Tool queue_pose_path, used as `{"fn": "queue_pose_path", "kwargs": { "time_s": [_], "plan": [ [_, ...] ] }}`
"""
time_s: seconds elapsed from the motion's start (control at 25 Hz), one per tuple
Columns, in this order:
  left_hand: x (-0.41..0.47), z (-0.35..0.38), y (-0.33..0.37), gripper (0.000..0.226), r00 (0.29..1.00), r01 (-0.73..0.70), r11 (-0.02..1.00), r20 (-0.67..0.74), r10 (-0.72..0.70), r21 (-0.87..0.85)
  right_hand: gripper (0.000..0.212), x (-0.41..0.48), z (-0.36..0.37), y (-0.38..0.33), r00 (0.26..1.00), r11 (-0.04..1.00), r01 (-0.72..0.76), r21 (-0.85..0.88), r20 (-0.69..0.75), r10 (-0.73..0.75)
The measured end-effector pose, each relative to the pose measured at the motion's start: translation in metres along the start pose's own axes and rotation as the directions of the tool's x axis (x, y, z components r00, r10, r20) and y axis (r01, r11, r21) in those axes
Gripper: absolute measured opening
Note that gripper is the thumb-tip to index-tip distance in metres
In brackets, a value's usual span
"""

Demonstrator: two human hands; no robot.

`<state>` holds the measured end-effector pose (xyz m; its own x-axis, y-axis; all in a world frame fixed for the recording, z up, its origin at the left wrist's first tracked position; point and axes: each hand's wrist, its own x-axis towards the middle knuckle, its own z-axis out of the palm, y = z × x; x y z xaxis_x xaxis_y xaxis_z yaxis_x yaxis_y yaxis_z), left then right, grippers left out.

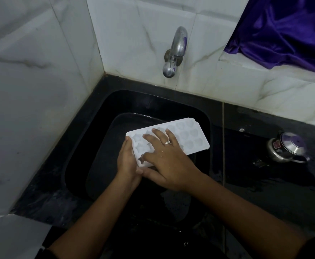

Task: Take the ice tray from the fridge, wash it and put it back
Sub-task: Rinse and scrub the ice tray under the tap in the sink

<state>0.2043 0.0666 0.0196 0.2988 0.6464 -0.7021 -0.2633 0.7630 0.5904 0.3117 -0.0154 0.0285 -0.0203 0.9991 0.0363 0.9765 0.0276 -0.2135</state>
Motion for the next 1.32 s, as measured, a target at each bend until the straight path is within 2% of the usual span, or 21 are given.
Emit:
{"fn": "queue_pose_path", "kwargs": {
  "time_s": [0.08,0.28,0.36,0.56,0.76,0.96,1.08,1.16,1.24,1.32],
  "plan": [
    [0.002,-0.002,0.004,0.053,1.000,-0.013,1.000,0.014,0.013,0.009,0.065,-0.008,0.004,0.000,1.000,1.000,0.005,-0.014,0.024,-0.005],
    [-0.005,0.002,-0.002,0.045,1.000,-0.007,0.999,0.028,0.006,0.039,0.060,0.000,0.002,0.000,1.000,1.000,0.008,0.007,0.018,-0.008],
    [-0.001,-0.003,0.003,0.051,0.998,-0.016,0.999,0.059,0.013,0.047,0.058,-0.005,0.005,0.005,0.999,1.000,0.006,-0.008,0.043,-0.005],
    [0.019,-0.026,0.012,0.063,0.994,-0.017,0.999,0.105,0.012,0.049,0.066,-0.015,0.009,0.022,0.988,0.983,0.133,-0.128,0.095,-0.121],
    [0.030,-0.051,0.033,0.052,0.988,-0.135,0.987,0.086,0.128,0.089,0.076,-0.033,-0.005,0.076,0.997,0.983,-0.030,-0.179,0.065,0.042],
    [0.039,-0.068,0.046,0.044,0.989,-0.130,0.980,0.088,0.118,0.149,0.064,-0.041,0.000,0.098,0.999,0.971,0.000,-0.237,0.034,0.008],
    [0.037,-0.066,0.055,0.046,0.992,-0.089,0.982,0.100,0.073,0.168,0.055,-0.034,-0.005,0.099,0.997,0.993,0.022,-0.116,-0.075,-0.031],
    [0.040,-0.069,0.064,0.045,0.993,-0.046,0.987,0.114,0.029,0.151,0.047,-0.035,-0.008,0.099,0.983,0.996,0.056,0.074,-0.180,-0.041],
    [0.043,-0.070,0.070,0.044,0.989,0.000,0.988,0.149,-0.023,0.152,0.039,-0.035,-0.011,0.092,0.957,0.948,0.015,0.317,-0.278,0.078],
    [0.043,-0.065,0.072,0.046,0.985,-0.004,0.983,0.172,-0.028,0.181,0.022,-0.031,-0.017,0.080,0.912,0.837,-0.051,0.544,-0.317,0.262]
  ]
}}
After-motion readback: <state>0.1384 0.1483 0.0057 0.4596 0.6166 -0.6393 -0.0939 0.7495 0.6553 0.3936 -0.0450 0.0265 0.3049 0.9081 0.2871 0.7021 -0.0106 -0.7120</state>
